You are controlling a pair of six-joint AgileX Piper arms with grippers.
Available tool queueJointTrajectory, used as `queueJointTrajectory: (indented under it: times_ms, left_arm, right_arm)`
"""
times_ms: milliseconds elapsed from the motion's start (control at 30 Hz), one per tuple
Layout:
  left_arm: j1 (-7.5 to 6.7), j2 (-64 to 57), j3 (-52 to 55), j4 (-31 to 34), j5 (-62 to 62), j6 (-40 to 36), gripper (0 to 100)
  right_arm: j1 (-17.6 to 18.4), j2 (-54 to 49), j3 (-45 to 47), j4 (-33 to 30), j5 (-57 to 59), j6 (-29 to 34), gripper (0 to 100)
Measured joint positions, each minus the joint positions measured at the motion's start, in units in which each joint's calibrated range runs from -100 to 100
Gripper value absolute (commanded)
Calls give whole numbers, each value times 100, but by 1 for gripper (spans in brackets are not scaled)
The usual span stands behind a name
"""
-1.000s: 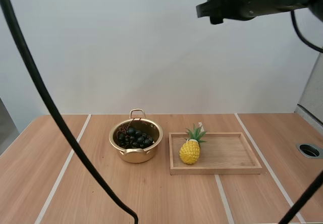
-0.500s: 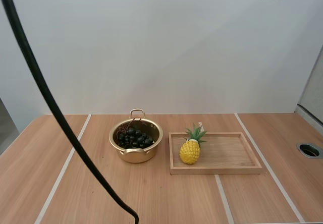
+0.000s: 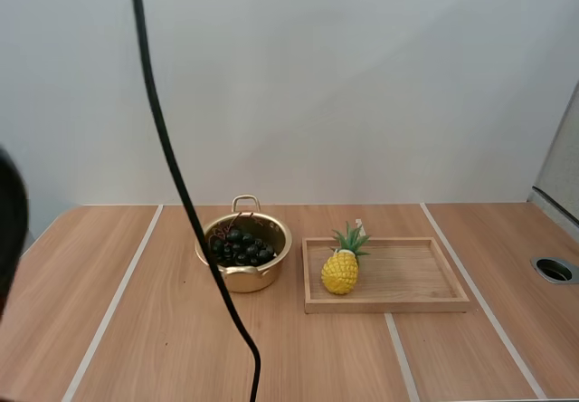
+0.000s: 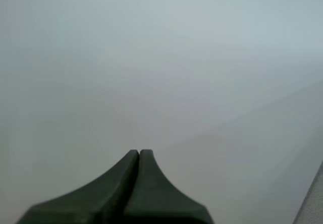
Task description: Open the pot, put the grape inside, and close it
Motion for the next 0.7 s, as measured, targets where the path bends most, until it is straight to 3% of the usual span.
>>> queueJointTrajectory:
  times_ms: [700]
  left_arm:
    - [0,272,5455,-542,55,811,0]
  right_arm:
    - [0,-11,0,-419,-52,9,0]
